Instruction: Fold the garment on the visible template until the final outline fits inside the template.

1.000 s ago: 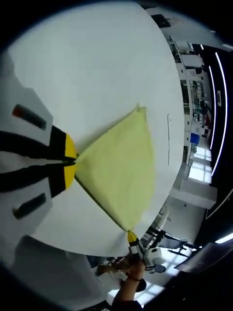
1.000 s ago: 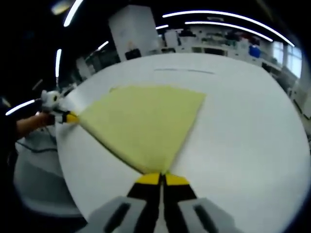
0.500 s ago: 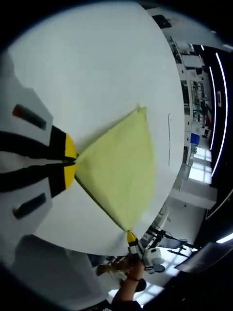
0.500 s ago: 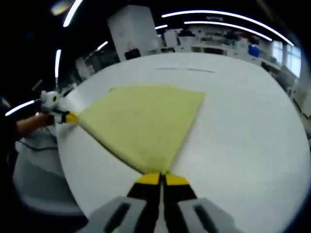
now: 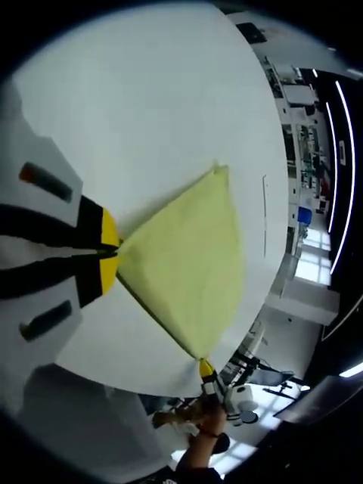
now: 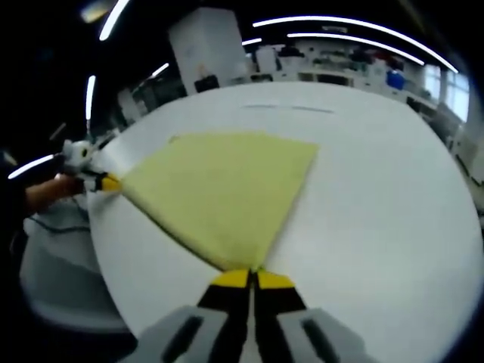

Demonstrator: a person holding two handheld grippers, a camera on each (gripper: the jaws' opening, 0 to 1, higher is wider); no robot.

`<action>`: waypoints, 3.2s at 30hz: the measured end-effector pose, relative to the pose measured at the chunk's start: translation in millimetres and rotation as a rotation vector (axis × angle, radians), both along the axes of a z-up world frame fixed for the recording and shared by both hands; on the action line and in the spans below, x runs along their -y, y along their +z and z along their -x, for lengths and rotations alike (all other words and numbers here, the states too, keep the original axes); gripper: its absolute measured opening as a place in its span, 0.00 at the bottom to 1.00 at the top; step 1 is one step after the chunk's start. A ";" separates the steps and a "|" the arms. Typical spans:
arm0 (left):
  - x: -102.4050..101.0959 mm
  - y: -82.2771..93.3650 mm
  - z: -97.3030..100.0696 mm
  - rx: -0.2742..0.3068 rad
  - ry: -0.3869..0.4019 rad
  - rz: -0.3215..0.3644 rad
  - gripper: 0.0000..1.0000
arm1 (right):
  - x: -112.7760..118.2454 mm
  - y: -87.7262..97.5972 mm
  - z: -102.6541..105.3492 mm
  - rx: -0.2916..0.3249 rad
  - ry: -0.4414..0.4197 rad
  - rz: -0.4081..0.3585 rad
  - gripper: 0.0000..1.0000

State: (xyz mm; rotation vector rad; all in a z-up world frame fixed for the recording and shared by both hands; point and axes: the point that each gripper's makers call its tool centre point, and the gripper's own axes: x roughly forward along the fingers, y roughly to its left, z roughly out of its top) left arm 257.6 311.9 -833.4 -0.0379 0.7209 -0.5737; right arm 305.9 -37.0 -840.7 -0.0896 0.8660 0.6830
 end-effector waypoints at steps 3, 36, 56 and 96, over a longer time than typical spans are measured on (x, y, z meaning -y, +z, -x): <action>-0.6 -0.5 -0.4 -0.003 0.008 0.002 0.00 | -0.4 0.0 0.5 -0.002 -0.007 -0.003 0.00; -0.1 -4.4 -1.7 -0.032 0.059 0.032 0.08 | 1.6 -5.7 0.2 -0.009 -0.026 0.000 0.06; 0.0 1.3 -2.2 -0.012 0.072 0.029 0.42 | -11.5 5.2 -0.1 0.006 -0.035 -0.029 0.51; -10.5 56.6 -10.4 0.082 0.084 -0.017 0.91 | -37.5 80.3 -10.2 0.124 0.006 -0.074 0.99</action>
